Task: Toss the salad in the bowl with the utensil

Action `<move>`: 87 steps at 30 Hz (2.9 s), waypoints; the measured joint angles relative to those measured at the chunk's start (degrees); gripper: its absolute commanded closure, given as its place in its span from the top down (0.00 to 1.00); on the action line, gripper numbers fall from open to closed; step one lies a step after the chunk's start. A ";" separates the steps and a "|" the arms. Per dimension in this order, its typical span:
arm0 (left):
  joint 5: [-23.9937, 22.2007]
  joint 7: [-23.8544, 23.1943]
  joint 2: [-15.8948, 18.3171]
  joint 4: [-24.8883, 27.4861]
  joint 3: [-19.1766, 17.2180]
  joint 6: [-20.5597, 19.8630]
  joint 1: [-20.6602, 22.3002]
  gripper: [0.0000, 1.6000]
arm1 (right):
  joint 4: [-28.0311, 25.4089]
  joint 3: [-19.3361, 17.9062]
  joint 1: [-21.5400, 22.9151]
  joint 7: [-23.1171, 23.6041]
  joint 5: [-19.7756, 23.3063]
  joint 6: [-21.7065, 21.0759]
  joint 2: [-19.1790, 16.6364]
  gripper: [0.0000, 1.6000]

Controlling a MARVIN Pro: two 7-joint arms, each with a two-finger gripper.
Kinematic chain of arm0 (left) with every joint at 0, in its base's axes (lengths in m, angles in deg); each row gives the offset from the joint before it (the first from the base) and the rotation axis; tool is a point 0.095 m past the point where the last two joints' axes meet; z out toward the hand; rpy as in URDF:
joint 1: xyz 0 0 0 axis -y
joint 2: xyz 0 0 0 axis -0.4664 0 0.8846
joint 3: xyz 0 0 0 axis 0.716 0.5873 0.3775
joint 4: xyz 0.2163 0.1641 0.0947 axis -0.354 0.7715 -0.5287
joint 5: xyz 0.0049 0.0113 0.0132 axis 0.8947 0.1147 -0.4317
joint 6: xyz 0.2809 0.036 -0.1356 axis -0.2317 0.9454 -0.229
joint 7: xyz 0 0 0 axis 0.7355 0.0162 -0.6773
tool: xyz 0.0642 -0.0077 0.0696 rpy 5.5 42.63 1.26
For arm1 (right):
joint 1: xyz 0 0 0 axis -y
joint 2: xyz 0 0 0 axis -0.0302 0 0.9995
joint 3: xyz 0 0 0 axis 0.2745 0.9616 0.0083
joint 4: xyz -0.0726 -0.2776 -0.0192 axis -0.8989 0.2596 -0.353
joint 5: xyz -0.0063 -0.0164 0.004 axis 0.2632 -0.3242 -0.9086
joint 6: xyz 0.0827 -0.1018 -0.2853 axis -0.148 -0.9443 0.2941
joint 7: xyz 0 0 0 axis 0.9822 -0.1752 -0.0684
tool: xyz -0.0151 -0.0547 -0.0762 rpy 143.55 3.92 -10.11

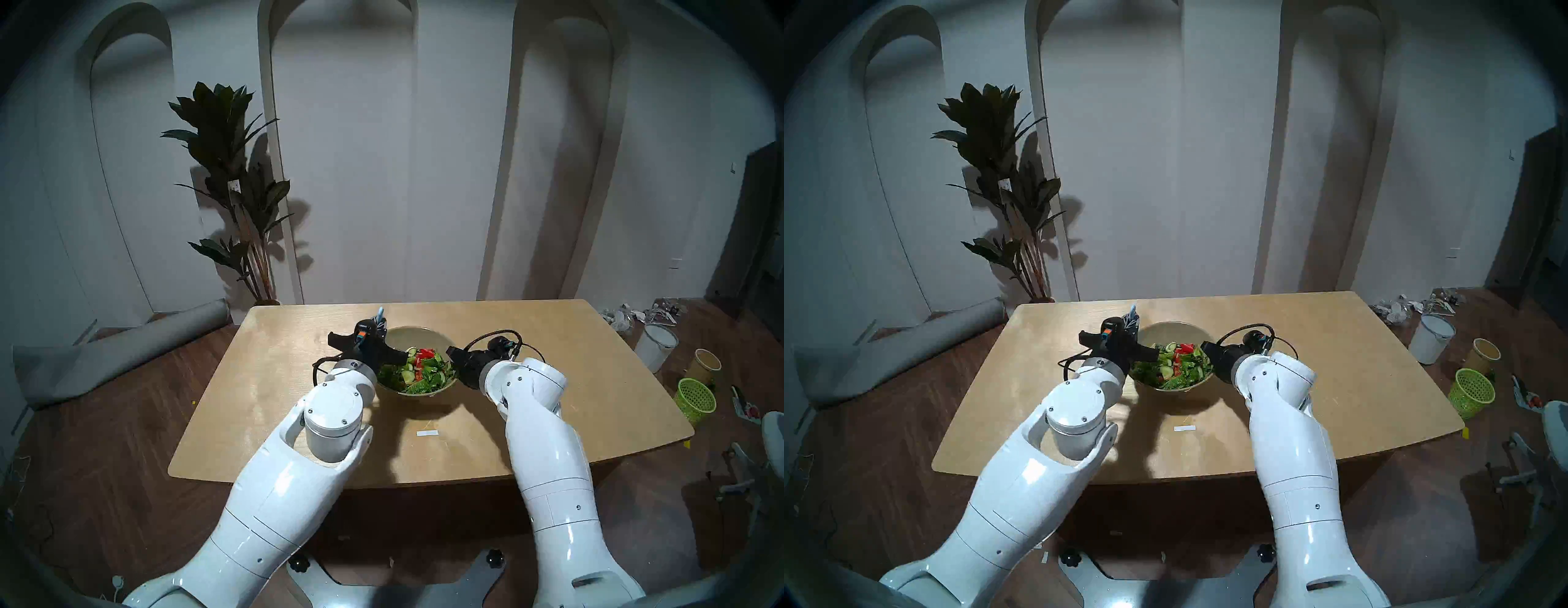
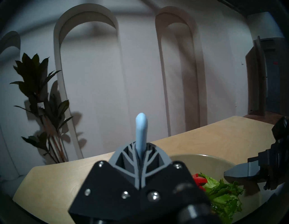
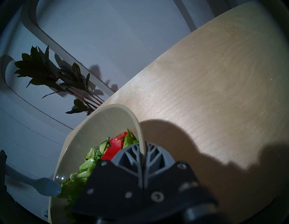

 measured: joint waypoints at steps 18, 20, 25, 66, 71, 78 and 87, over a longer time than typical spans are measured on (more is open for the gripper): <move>-2.85 20.39 -6.41 -2.24 7.28 -9.84 -0.16 0.00 | 0.00 0.00 0.00 0.00 0.00 0.00 0.00 0.00; -5.08 22.63 -7.02 -3.40 7.55 -10.04 0.39 0.00 | -0.02 0.01 -0.01 0.00 0.00 0.00 0.00 0.00; -9.37 24.76 -8.62 -5.36 6.19 -10.42 1.53 0.00 | -0.02 0.01 -0.02 0.00 0.00 0.00 0.00 0.00; -38.12 12.34 -11.06 -0.27 -14.57 -19.12 1.06 0.00 | -0.04 0.02 -0.02 -0.02 0.02 0.00 0.00 0.00; -39.92 12.43 -11.51 -0.41 -14.17 -19.21 1.03 0.00 | -0.04 0.02 -0.02 -0.02 0.02 0.00 0.00 0.00; -43.31 12.56 -11.74 -0.60 -13.55 -18.65 0.70 0.00 | -0.04 0.02 -0.03 -0.02 0.02 0.00 0.00 0.00; -47.67 12.74 -12.05 -0.71 -15.36 -17.13 0.61 0.00 | -0.04 0.01 -0.03 -0.02 0.02 0.00 0.00 0.00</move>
